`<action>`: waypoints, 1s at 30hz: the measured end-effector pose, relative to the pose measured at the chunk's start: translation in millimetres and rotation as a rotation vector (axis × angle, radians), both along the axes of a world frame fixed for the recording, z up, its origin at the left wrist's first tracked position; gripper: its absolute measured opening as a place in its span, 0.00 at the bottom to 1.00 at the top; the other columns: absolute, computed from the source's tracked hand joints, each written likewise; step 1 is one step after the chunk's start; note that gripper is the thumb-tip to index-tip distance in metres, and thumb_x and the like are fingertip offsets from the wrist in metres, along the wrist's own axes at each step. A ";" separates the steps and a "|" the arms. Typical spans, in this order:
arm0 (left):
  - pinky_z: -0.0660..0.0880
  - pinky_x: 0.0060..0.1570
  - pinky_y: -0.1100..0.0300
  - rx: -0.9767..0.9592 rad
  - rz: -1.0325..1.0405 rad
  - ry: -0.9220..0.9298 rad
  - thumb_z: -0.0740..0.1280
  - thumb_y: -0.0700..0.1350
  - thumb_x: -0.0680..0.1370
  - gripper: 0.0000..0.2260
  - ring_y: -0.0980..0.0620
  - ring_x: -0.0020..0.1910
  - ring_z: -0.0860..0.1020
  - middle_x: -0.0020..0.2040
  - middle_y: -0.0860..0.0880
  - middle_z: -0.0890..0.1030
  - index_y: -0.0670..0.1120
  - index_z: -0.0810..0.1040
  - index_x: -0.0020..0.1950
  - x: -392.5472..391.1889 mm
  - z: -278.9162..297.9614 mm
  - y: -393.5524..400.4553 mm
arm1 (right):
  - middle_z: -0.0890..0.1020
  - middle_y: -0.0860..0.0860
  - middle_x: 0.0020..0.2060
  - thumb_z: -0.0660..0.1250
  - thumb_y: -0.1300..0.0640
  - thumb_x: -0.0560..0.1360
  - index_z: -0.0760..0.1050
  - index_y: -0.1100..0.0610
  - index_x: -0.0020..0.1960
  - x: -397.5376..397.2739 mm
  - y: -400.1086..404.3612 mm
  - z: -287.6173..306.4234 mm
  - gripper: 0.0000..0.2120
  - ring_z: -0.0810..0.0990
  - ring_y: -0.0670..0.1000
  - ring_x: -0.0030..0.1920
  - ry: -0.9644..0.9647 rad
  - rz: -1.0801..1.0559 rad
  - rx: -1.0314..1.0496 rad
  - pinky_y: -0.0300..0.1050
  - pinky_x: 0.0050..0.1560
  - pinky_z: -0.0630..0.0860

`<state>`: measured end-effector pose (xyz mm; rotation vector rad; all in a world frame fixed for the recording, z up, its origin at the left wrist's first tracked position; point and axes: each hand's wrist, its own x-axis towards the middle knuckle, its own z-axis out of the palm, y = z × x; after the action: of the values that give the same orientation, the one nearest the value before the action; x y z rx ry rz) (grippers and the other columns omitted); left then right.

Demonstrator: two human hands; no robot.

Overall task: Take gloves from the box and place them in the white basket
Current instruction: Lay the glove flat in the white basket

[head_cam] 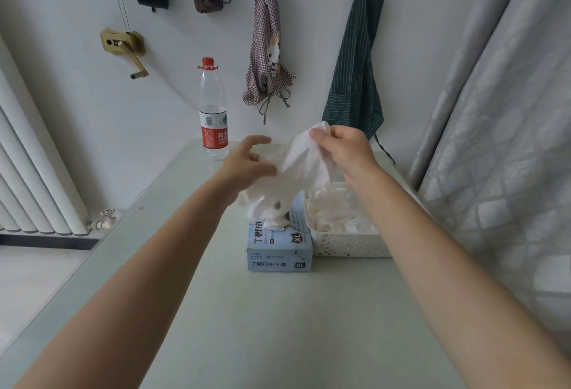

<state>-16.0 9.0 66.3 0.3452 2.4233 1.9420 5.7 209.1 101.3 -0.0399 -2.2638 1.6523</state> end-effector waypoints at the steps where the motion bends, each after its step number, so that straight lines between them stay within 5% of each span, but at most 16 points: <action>1: 0.72 0.47 0.58 -0.006 -0.023 0.043 0.74 0.37 0.70 0.26 0.49 0.49 0.74 0.49 0.47 0.74 0.56 0.74 0.64 3.7 4.2 1.6 | 0.73 0.50 0.29 0.72 0.49 0.73 0.76 0.64 0.38 4.3 -2.1 6.6 0.17 0.71 0.47 0.31 0.021 0.028 0.046 0.40 0.35 0.68; 4: 0.68 0.57 0.57 -0.008 -0.032 0.207 0.77 0.45 0.70 0.23 0.53 0.63 0.69 0.65 0.51 0.71 0.63 0.77 0.60 14.6 22.1 9.6 | 0.68 0.48 0.27 0.72 0.48 0.74 0.73 0.59 0.33 14.9 -9.0 22.9 0.19 0.65 0.46 0.28 0.067 0.116 0.217 0.38 0.29 0.63; 6: 0.67 0.59 0.56 -0.007 -0.132 0.205 0.76 0.47 0.72 0.17 0.56 0.66 0.69 0.65 0.55 0.74 0.64 0.78 0.55 22.0 33.5 16.5 | 0.72 0.48 0.30 0.70 0.47 0.75 0.80 0.62 0.40 21.7 -13.2 30.3 0.17 0.68 0.45 0.30 0.088 0.148 0.300 0.36 0.31 0.66; 12: 0.74 0.53 0.56 0.094 -0.164 0.202 0.76 0.45 0.72 0.09 0.52 0.46 0.81 0.44 0.49 0.83 0.42 0.81 0.47 21.2 36.8 27.1 | 0.77 0.45 0.31 0.68 0.51 0.77 0.82 0.55 0.44 28.4 -8.2 40.6 0.08 0.73 0.37 0.29 0.205 0.068 0.225 0.30 0.34 0.69; 17: 0.75 0.50 0.55 0.098 -0.354 -0.023 0.75 0.49 0.73 0.10 0.49 0.42 0.79 0.41 0.46 0.81 0.45 0.78 0.41 16.1 21.8 27.0 | 0.78 0.51 0.36 0.66 0.52 0.79 0.81 0.59 0.48 20.8 6.8 37.8 0.11 0.73 0.43 0.35 0.253 -0.040 0.237 0.32 0.35 0.68; 24: 0.77 0.56 0.45 0.142 -0.343 -0.208 0.73 0.49 0.74 0.19 0.40 0.49 0.79 0.51 0.37 0.81 0.35 0.79 0.56 0.7 -7.9 21.1 | 0.72 0.49 0.30 0.65 0.52 0.79 0.79 0.60 0.43 1.3 26.1 14.6 0.12 0.69 0.46 0.31 0.058 -0.058 0.078 0.35 0.30 0.67; 27: 0.78 0.41 0.57 0.131 -0.285 -0.200 0.70 0.46 0.77 0.07 0.47 0.39 0.79 0.40 0.46 0.82 0.44 0.82 0.44 -10.8 -5.8 25.6 | 0.78 0.55 0.36 0.67 0.53 0.78 0.81 0.57 0.45 -6.7 34.7 3.4 0.09 0.75 0.51 0.36 -0.062 0.015 -0.145 0.40 0.36 0.73; 30: 0.70 0.30 0.61 0.002 -0.163 -0.101 0.72 0.51 0.75 0.10 0.52 0.29 0.73 0.32 0.50 0.78 0.47 0.81 0.37 -23.7 14.9 37.0 | 0.77 0.56 0.41 0.68 0.53 0.77 0.80 0.56 0.46 -15.3 56.6 -7.8 0.06 0.75 0.53 0.38 -0.142 0.034 -0.343 0.44 0.37 0.75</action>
<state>-39.7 46.0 81.2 0.4187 2.2549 1.8477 -9.6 265.7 93.4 -0.2077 -2.0590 2.0974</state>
